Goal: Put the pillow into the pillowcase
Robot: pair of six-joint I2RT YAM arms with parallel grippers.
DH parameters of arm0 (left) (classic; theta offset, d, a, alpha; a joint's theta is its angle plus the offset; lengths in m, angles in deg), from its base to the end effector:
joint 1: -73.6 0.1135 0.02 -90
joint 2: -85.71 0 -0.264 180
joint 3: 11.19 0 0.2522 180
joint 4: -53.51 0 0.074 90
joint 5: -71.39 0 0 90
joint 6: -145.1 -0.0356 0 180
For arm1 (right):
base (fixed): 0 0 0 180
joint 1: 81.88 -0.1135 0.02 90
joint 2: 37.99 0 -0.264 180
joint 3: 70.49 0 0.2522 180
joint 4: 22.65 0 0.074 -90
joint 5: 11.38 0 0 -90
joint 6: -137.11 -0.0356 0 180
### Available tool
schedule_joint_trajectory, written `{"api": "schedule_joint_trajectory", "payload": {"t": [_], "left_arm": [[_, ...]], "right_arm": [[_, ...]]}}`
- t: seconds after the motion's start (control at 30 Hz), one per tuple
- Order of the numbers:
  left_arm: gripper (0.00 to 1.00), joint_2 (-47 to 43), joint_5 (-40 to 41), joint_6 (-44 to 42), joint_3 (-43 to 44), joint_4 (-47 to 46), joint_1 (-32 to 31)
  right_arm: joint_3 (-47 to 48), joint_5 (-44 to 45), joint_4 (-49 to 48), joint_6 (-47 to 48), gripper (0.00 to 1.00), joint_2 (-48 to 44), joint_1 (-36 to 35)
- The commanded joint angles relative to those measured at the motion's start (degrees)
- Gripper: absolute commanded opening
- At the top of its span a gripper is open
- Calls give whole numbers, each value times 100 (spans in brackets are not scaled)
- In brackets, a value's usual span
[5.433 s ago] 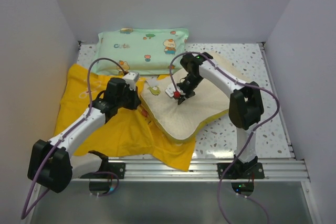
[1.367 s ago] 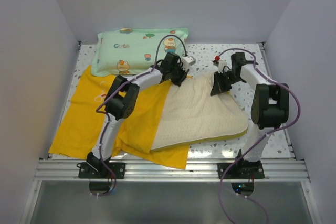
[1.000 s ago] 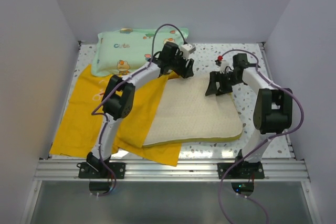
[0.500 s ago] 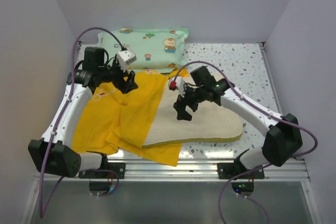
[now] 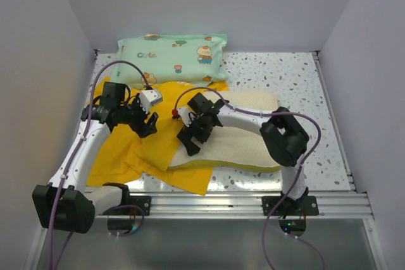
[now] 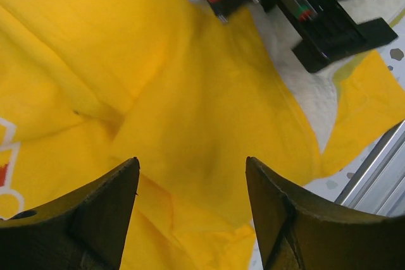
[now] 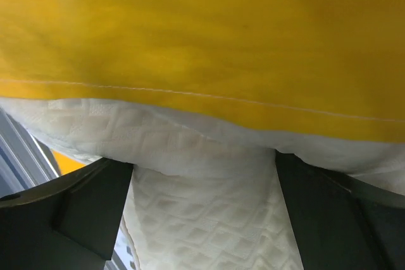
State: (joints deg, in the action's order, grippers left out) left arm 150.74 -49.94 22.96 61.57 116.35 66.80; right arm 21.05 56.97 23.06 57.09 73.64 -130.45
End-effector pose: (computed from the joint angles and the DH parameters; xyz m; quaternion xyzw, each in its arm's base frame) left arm 0.2145 -0.0442 0.3011 0.3825 0.8391 -0.1880 0.3381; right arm 0.2536 0.3071 0.1746 -0.5040 0.8185 0.2414 0.1336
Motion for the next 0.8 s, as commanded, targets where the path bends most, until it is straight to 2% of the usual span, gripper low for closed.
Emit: {"api": "schedule_joint_trajectory", "payload": {"t": [0.0,0.13,0.27,0.33,0.43,0.57,0.63,0.77], "left_arm": [[72,132,84,-20,-135,-294,39],[73,45,56,-353,-300,-153,-285],[73,-341,1057,-338,-977,-862,-1268],[70,-360,1505,-232,-1319,-1154,-1340],[66,-263,1411,-293,-1505,-1067,-1437],[67,-640,1471,-250,-1962,-1233,-1779],[67,-712,1569,-135,-2077,-1234,-2131],[66,-808,1683,120,-2165,-1340,-2360]], "right_arm": [[929,460,-417,-751,98,665,691],[1354,277,-382,-848,98,720,832],[1118,-164,-495,-1119,97,395,841],[819,-304,-549,-1138,96,228,841],[441,-647,-549,-1112,97,-141,850],[106,-911,-461,-1182,99,-660,850],[-17,-1034,-435,-1244,97,-915,850],[-236,-1192,-408,-1218,94,-1144,806]]}}
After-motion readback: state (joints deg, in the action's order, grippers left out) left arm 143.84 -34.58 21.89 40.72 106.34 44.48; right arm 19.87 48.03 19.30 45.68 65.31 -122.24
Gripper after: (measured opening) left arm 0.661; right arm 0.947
